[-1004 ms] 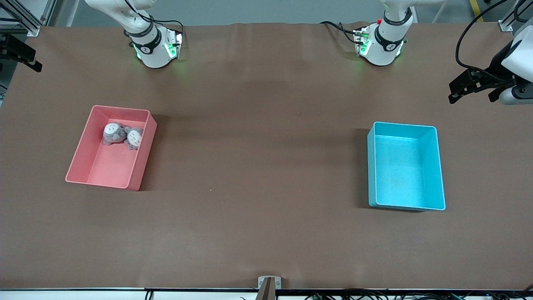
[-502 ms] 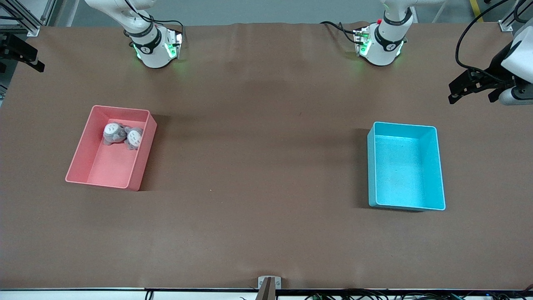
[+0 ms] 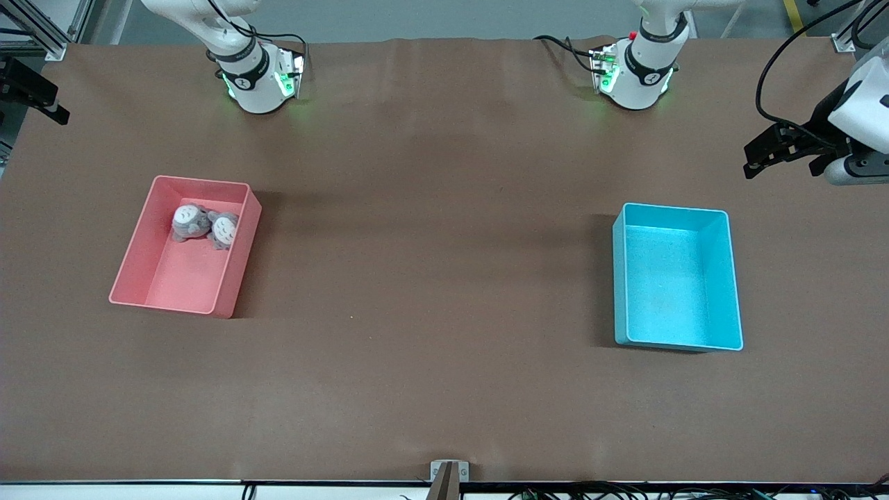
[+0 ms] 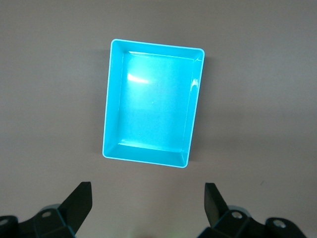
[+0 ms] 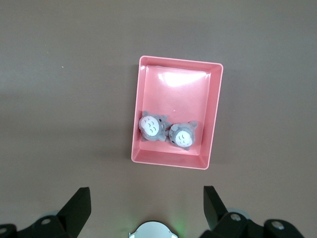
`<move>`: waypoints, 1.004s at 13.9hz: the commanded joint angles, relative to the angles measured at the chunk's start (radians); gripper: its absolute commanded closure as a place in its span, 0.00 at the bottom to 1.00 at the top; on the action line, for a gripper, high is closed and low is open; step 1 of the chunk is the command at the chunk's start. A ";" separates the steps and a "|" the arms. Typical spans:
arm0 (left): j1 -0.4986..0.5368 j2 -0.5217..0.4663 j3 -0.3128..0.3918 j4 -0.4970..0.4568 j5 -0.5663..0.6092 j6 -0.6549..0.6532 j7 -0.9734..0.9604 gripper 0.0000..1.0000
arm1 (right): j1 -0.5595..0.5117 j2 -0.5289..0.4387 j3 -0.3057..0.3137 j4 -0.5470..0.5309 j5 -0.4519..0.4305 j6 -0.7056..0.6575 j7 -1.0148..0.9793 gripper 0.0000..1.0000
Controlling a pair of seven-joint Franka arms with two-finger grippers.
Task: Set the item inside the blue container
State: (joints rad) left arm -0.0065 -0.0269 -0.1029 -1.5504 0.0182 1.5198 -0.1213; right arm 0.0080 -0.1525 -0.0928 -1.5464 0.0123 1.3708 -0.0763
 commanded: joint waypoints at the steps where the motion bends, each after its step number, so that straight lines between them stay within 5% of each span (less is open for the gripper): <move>1: 0.000 0.004 -0.005 0.016 0.017 -0.020 0.003 0.00 | 0.000 -0.015 -0.002 -0.003 -0.012 0.001 -0.014 0.00; 8: 0.003 0.004 -0.005 0.009 0.016 -0.018 0.005 0.00 | 0.000 -0.004 -0.018 -0.003 -0.015 0.004 -0.013 0.00; 14: 0.003 0.005 -0.005 0.007 0.016 -0.015 0.005 0.00 | -0.022 0.224 -0.038 -0.004 -0.029 0.152 -0.014 0.00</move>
State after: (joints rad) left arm -0.0053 -0.0225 -0.1026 -1.5515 0.0182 1.5144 -0.1213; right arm -0.0004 -0.0215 -0.1286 -1.5660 -0.0021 1.4995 -0.0770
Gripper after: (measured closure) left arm 0.000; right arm 0.000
